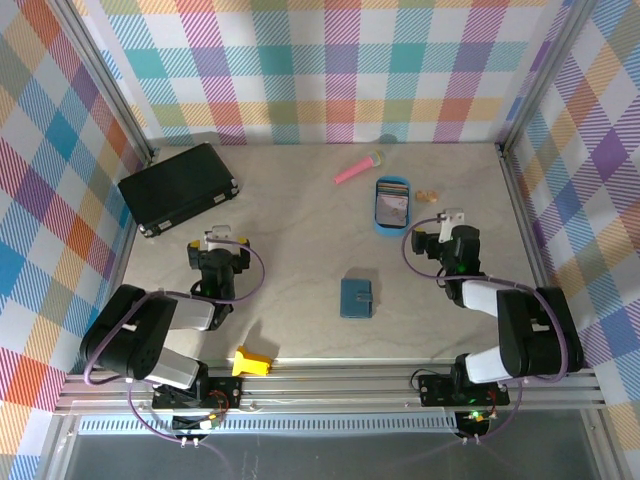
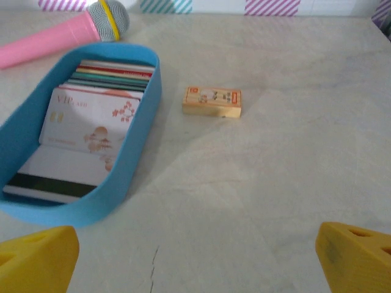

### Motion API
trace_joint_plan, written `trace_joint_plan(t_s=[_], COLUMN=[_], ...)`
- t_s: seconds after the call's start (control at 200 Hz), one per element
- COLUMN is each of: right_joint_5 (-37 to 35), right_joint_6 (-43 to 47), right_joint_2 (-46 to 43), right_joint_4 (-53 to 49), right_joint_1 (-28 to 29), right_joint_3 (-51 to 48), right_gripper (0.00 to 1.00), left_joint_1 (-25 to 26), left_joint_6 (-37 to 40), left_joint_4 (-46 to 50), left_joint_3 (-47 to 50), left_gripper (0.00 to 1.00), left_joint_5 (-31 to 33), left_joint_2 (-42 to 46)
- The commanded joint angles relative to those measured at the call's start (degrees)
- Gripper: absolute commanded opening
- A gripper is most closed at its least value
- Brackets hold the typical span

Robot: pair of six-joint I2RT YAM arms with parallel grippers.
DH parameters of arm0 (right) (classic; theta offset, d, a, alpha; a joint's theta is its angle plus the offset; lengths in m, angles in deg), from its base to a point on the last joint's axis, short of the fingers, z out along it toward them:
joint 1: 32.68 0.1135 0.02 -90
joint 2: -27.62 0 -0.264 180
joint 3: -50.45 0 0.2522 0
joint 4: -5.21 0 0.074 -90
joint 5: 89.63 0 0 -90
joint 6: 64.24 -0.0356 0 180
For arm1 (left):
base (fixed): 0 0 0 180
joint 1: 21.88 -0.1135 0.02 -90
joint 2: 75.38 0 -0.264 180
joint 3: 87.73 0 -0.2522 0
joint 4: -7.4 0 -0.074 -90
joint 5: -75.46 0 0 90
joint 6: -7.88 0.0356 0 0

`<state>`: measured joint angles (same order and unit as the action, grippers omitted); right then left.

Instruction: Put the credit cards into the card holder

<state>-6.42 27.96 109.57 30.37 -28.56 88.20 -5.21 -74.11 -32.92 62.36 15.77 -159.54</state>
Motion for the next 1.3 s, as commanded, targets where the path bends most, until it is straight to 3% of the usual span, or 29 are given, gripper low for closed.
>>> trace_joint_plan(t_s=[0.0, 0.17, 0.325, 0.45, 0.705, 1.295], right_joint_5=[3.0, 4.6, 6.3, 7.1, 7.9, 7.9], right_joint_6=[-0.6, -0.9, -1.2, -1.2, -2.1, -2.2], right_joint_2=[3.0, 3.7, 4.1, 6.7, 6.4, 6.3], right_joint_4=[7.6, 5.5, 5.0, 13.4, 9.3, 9.2], right_joint_1=[-0.5, -1.1, -1.9, -2.3, -3.1, -3.2], right_joint_3=[-0.9, 0.5, 1.0, -2.3, -0.5, -0.5], right_gripper=[0.99, 0.99, 0.99, 0.99, 0.99, 0.99], left_joint_1=[-2.1, -3.6, -6.3, -7.3, -9.5, -9.5], left_joint_6=[0.3, -1.1, -2.8, -2.8, -6.7, -6.6], left_joint_4=[-5.0, -5.6, -3.7, -14.5, 0.6, 0.3], left_joint_3=[-1.7, -1.7, -2.3, 0.4, -5.7, -5.7], left_gripper=[1.0, 1.0, 1.0, 1.0, 1.0, 1.0], left_joint_5=[-4.3, -6.3, -12.1, -13.4, -12.9, -12.8], left_joint_2=[-2.0, -3.3, -3.4, -8.7, -6.8, -6.9])
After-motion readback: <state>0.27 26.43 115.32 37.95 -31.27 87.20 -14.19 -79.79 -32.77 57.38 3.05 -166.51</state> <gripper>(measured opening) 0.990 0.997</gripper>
